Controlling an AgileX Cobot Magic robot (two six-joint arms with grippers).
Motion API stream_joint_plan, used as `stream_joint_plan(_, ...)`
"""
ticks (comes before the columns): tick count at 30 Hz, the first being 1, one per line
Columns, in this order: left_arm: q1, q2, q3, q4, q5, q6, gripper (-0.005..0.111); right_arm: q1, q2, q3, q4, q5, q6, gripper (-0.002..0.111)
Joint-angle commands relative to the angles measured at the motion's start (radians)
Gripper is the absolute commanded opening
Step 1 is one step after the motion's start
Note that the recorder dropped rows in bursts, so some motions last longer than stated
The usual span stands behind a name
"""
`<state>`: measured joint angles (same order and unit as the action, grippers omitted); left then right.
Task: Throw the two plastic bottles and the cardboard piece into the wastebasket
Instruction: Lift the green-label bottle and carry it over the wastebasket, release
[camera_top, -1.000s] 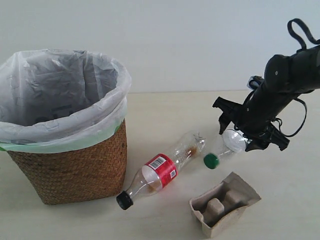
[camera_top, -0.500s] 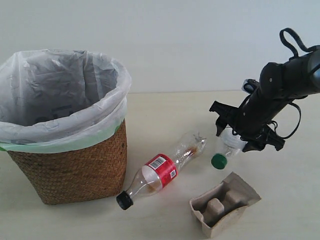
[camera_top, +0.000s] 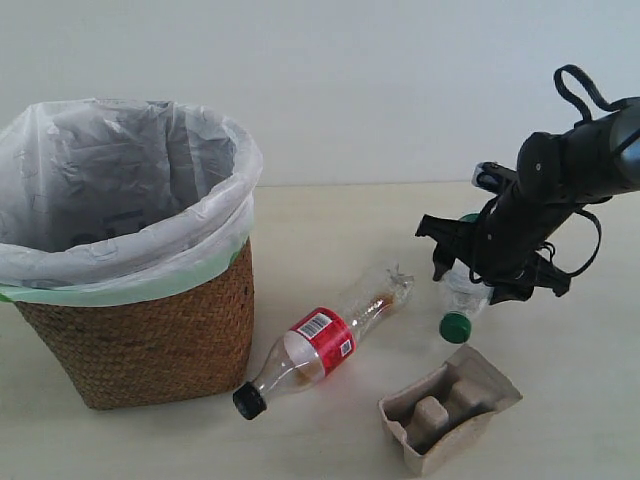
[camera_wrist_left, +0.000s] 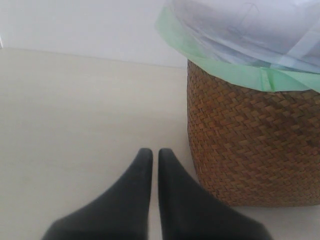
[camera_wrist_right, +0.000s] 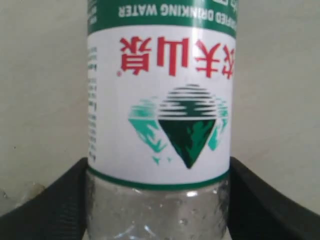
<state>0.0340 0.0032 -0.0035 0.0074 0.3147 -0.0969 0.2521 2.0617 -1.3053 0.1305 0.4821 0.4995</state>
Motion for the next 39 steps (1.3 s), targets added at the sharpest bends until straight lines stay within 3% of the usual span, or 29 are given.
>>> stream_joint_plan(1,-0.004,-0.003,0.004,0.002,0.000,-0.003,0.004,-0.004,0.001,0.005,-0.029,0.022,-0.059,0.000)
stream_joint_plan(10,-0.004,-0.003,0.004,0.002,0.000,-0.003,0.004,-0.022,-0.228,-0.192,-0.025,0.185,-0.279,0.000)
stream_joint_plan(14,-0.004,-0.003,0.004,0.002,0.000,-0.003,0.004,-0.022,-0.381,-0.243,0.144,0.220,-0.521,0.000)
stream_joint_plan(17,-0.004,-0.003,0.004,0.002,0.000,-0.003,0.004,-0.019,-0.445,-0.243,0.381,0.259,-0.722,0.000)
stream_joint_plan(19,-0.004,-0.003,0.004,0.002,0.000,-0.003,0.004,0.000,-0.451,-0.243,0.485,0.276,-0.779,0.000)
stream_joint_plan(25,-0.004,-0.003,0.004,0.002,0.000,-0.003,0.004,0.139,-0.453,-0.238,0.487,0.292,-0.911,0.000)
stream_joint_plan(33,-0.004,-0.003,0.004,0.002,0.000,-0.003,0.004,0.248,-0.503,-0.011,0.514,-0.063,-0.908,0.000)
stream_joint_plan(39,-0.004,-0.003,0.004,0.002,0.000,-0.003,0.004,0.256,-0.507,0.041,0.523,-0.116,-0.871,0.000)
